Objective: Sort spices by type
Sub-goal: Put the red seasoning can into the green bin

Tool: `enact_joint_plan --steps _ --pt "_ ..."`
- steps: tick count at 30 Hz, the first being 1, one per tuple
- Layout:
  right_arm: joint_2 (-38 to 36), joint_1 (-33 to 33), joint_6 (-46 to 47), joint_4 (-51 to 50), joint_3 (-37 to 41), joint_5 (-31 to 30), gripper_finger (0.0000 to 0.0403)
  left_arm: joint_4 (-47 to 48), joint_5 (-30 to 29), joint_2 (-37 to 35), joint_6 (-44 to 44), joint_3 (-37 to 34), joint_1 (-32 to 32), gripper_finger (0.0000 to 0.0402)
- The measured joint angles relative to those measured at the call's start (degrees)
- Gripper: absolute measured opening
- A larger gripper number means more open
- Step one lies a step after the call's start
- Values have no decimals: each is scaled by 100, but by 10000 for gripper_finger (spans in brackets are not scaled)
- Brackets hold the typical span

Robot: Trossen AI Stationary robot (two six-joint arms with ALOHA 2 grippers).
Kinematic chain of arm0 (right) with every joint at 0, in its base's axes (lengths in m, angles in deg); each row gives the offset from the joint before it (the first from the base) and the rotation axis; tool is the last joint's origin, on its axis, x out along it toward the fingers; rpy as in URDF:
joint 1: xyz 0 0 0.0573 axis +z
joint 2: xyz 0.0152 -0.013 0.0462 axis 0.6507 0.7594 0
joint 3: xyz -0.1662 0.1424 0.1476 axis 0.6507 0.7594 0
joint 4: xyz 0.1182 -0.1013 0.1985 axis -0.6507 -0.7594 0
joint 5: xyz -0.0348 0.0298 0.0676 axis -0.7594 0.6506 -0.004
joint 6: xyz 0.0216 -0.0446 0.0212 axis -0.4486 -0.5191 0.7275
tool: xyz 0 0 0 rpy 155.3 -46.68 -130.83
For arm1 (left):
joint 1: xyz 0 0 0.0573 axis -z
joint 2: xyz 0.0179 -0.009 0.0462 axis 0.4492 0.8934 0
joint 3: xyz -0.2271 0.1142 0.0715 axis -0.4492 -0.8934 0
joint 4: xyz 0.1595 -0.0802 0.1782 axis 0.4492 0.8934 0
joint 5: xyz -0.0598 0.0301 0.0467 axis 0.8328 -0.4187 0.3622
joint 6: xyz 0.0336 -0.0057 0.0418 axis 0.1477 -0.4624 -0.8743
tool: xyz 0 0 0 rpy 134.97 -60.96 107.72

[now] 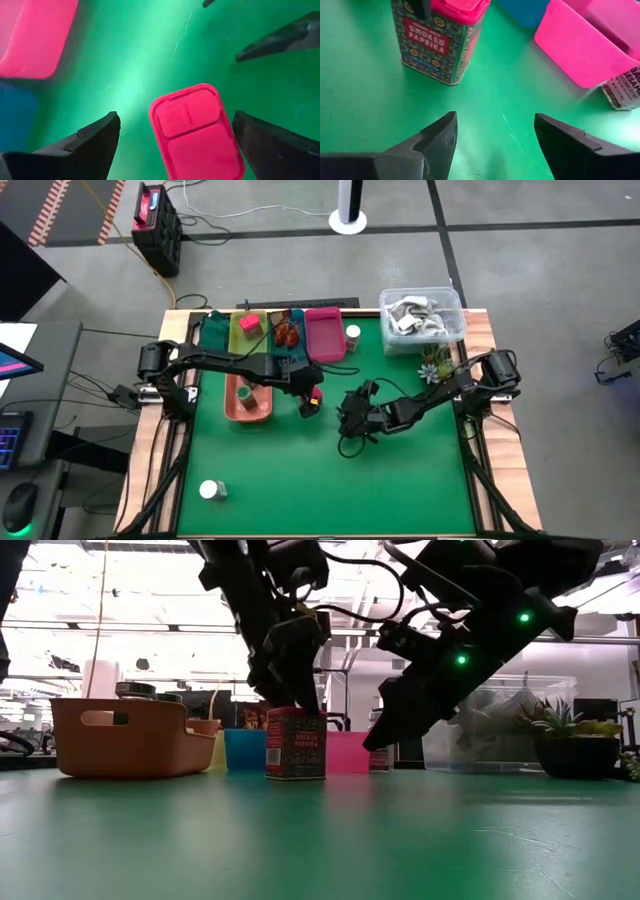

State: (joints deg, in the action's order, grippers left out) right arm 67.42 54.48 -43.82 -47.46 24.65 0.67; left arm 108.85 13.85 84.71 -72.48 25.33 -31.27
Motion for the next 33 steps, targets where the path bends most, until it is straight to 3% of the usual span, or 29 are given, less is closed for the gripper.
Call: enact_joint_plan --steps 9,23,33 --pt "4 -9 -2 -15 0 -85 292 121 5 1 -323 -27 -26 343" --pt "9 -13 -2 -14 0 -96 292 343 7 1 -1344 27 -67 214" --pt "11 -13 138 -177 0 -96 292 1089 -177 -325 -1803 803 -166 223"
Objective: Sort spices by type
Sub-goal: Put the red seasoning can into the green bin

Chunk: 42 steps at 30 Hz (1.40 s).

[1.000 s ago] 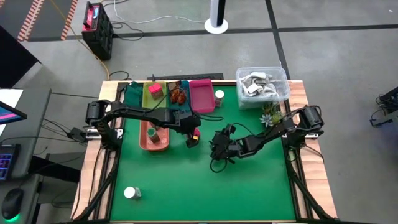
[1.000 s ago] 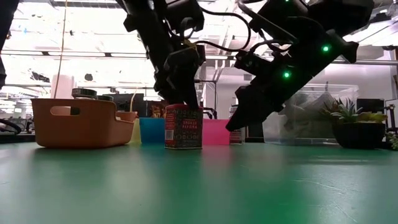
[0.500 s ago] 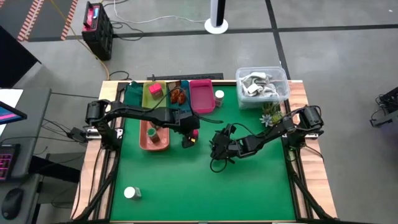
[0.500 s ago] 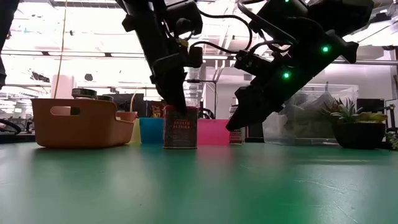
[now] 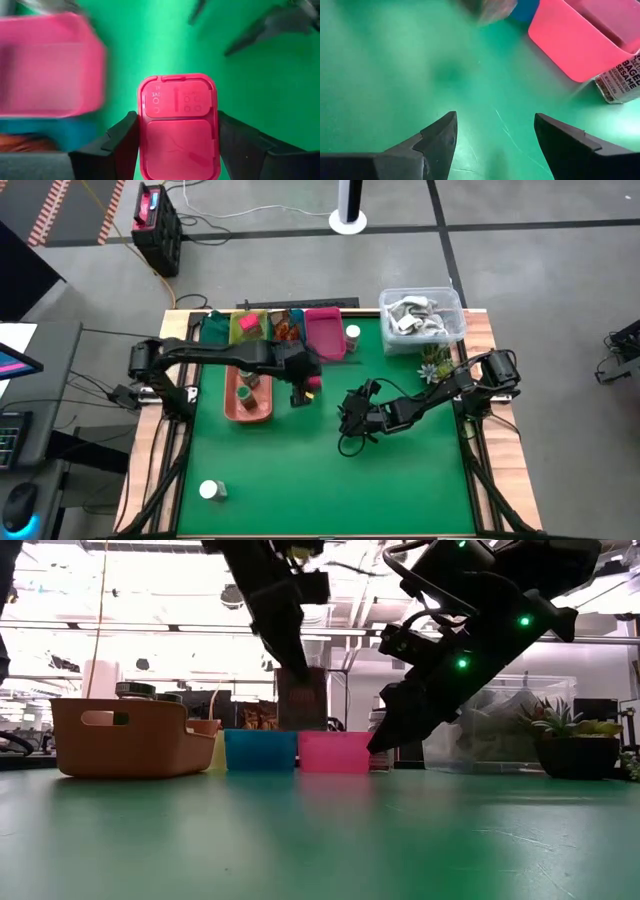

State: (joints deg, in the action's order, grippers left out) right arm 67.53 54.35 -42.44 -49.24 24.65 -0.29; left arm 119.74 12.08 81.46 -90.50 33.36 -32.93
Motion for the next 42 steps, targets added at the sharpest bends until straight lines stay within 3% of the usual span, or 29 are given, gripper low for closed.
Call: enact_joint_plan --steps 12,20,36,42 --pt "0 0 109 -37 0 -2 292 1151 -897 -1638 -6 0 -911 220" --pt "0 0 109 12 0 -2 292 1728 -1504 -1934 -63 -194 -1693 221" --pt "2 60 91 105 0 -48 292 254 -1129 -1941 -641 -1806 -3249 222" --pt "2 58 85 102 0 -68 292 -281 -399 -1922 -904 -2326 -3495 222"
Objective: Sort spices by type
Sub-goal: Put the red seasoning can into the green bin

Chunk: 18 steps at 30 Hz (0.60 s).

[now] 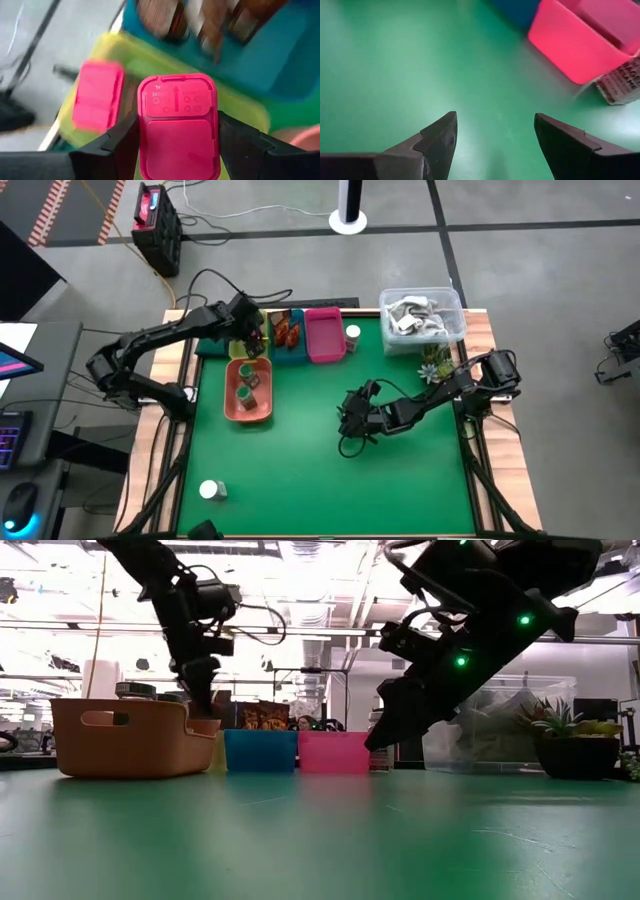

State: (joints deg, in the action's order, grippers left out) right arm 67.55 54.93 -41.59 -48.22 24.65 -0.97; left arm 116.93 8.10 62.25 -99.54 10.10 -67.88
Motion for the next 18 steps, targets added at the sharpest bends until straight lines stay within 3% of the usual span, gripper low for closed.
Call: enact_joint_plan --steps 18 --pt "0 20 -92 192 0 0 292 -387 49 -4 38 -174 -59 229"
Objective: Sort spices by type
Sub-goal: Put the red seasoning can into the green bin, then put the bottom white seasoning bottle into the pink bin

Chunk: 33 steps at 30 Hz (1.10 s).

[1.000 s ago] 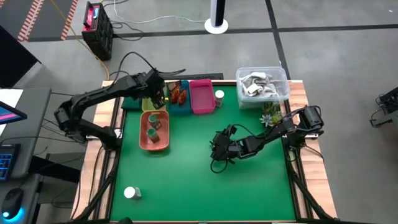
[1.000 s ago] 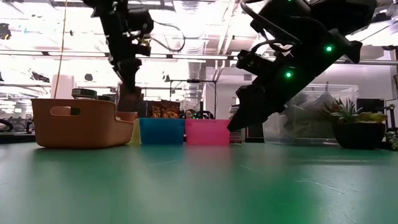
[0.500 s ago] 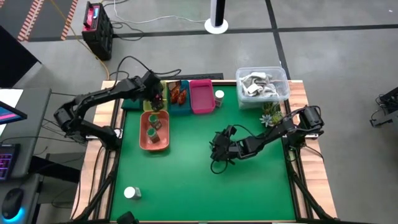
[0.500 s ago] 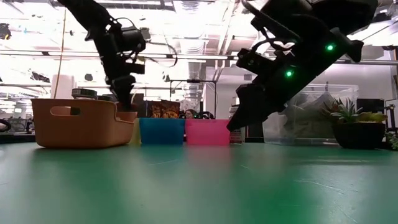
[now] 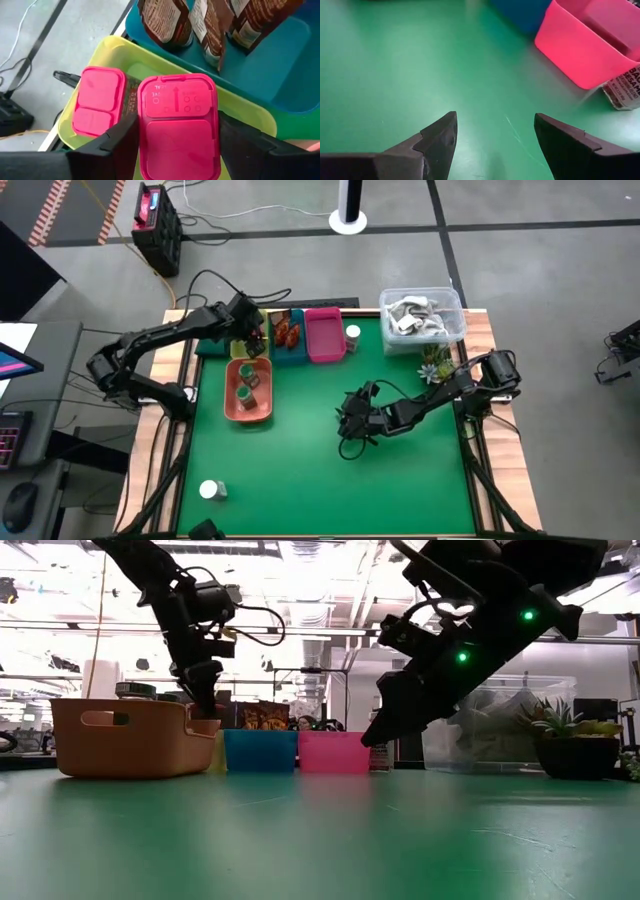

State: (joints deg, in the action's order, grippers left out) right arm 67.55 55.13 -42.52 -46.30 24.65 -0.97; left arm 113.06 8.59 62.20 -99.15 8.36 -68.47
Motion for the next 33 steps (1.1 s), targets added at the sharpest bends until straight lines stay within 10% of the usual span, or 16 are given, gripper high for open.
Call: enact_joint_plan --steps 18,33 --pt "0 0 64 -210 0 -92 292 481 62 -368 -384 895 458 280" --pt "-315 -98 453 -511 4 -1007 292 3007 697 -1779 1385 1003 4774 280"
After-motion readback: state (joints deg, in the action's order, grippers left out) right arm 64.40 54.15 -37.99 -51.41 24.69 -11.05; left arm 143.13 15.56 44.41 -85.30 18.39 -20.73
